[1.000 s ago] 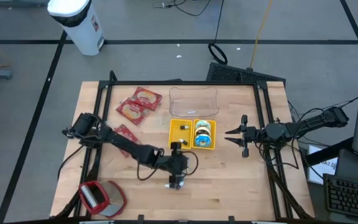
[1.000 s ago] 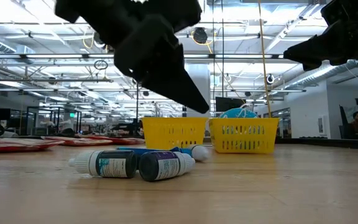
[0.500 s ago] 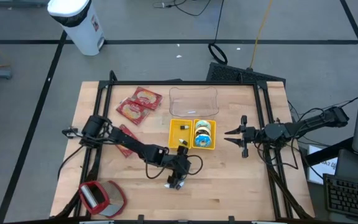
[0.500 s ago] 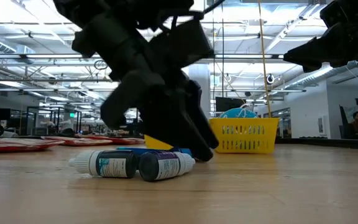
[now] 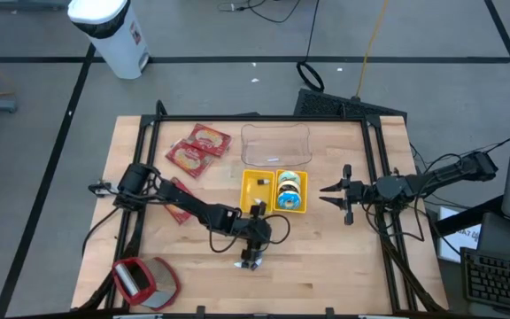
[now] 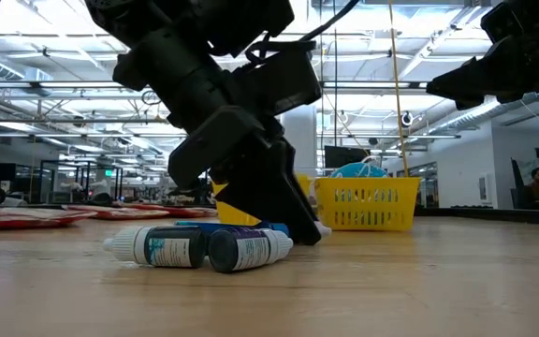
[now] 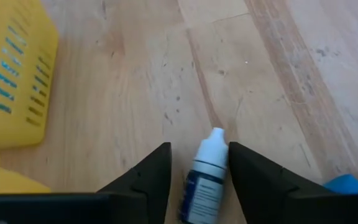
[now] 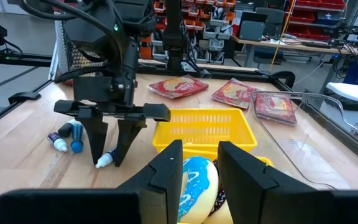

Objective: Pick & Place Food Item
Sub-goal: Put the top blue food coloring bottle into the left yellow bin

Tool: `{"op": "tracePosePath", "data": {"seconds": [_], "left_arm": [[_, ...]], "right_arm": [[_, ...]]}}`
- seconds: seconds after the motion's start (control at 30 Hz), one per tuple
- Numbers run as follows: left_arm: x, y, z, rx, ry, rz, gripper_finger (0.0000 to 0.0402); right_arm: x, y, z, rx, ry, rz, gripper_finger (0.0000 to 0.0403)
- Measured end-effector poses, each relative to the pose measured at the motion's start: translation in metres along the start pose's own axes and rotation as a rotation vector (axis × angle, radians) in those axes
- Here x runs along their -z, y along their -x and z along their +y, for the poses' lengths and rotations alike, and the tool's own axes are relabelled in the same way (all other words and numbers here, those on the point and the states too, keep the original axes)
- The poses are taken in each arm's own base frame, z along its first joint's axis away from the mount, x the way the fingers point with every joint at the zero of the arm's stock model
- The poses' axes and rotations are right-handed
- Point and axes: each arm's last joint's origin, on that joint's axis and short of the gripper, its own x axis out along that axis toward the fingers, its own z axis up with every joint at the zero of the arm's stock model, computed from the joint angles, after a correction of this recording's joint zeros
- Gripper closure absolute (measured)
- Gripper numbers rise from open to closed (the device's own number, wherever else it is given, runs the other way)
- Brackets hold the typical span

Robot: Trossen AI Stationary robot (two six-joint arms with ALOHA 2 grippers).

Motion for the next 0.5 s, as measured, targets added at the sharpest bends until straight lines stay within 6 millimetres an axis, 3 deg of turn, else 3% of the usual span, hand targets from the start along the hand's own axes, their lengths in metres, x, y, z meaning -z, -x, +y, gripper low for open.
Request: {"op": "tracePosePath", "data": {"seconds": [0.5], "left_arm": [[-0.0012,0.0015,0.0003,0.032,0.09,-0.011,0.0323]], "right_arm": [[0.0,0.0,0.0,0.0,0.002,0.0,0.0312]]}}
